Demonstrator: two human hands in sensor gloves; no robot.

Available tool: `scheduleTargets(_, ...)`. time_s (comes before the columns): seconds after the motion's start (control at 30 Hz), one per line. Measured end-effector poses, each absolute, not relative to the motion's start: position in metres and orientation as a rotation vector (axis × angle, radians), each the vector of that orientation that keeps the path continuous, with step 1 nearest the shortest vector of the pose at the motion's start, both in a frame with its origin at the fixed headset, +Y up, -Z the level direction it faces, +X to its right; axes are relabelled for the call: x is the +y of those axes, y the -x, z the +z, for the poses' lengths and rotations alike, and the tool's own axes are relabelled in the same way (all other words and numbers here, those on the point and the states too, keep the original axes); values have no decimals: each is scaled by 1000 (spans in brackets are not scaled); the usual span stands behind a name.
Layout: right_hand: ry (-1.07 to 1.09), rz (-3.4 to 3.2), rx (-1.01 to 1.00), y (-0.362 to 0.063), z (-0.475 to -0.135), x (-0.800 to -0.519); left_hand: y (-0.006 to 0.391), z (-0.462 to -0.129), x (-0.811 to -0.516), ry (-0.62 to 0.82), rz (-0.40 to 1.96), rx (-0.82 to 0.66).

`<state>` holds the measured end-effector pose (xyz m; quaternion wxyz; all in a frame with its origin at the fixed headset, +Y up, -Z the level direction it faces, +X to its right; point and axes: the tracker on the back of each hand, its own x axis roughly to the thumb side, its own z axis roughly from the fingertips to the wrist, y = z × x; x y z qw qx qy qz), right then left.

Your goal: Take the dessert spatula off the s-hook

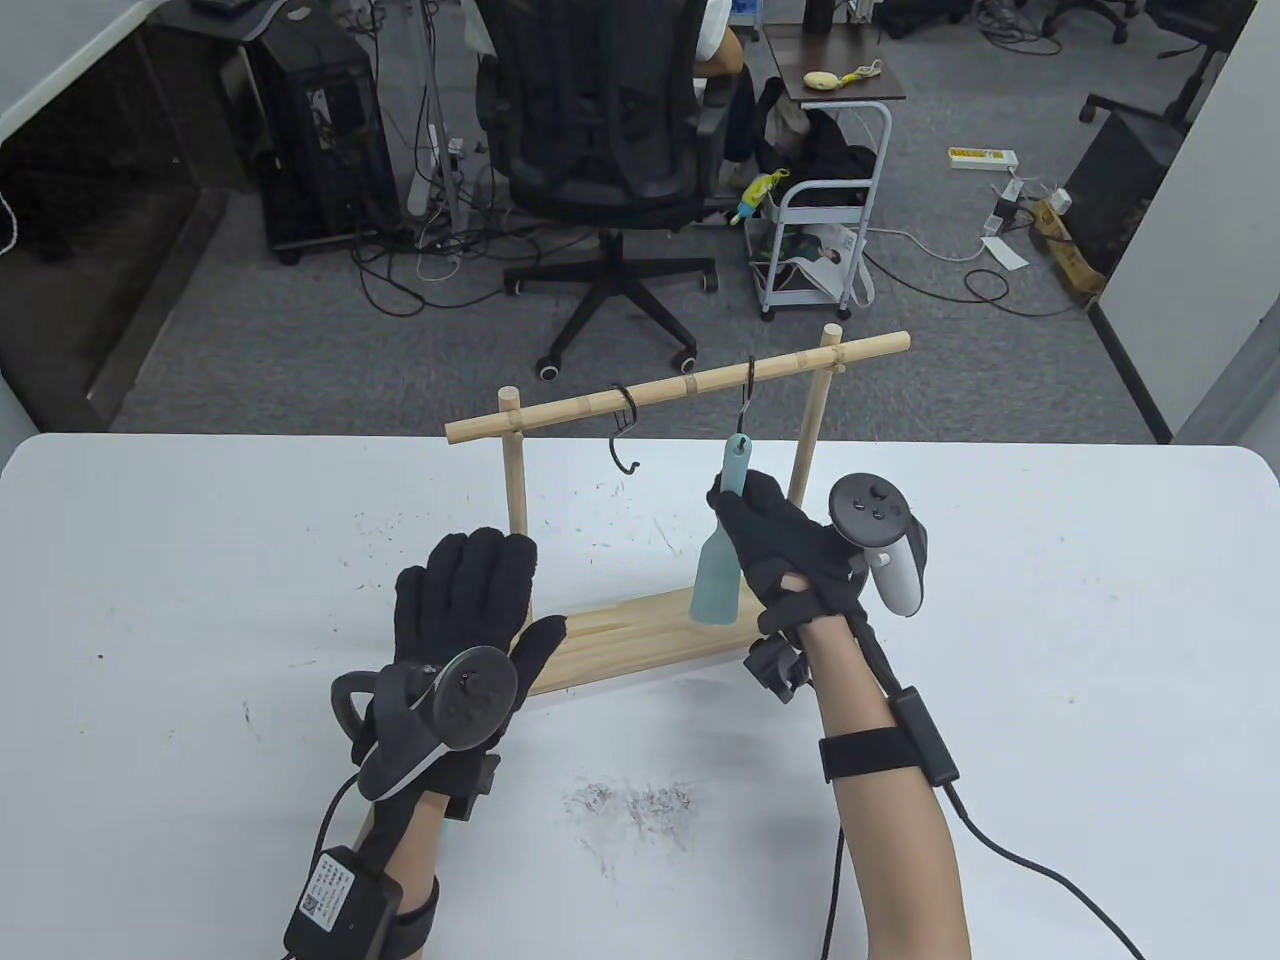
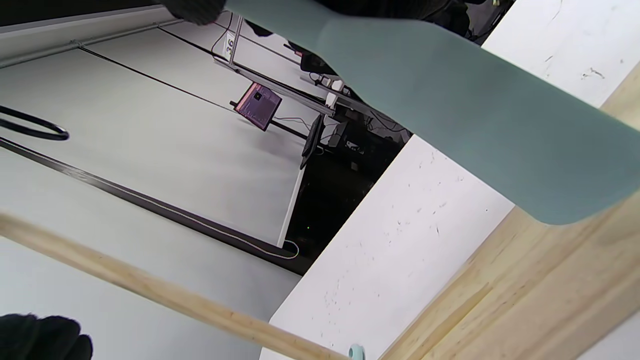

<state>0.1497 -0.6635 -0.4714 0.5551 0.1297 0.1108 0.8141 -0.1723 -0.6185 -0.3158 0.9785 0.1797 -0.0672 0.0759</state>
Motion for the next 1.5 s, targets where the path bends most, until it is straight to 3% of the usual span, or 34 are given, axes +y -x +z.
scheduleTargets(0.6, -355, 1814, 395, -157, -454, -651, 172, -315, -618, -367, 156, -137)
scheduleTargets(1.5, -401, 1739, 443, -157, -435, -625, 171, -314, -617, -365, 158, -138)
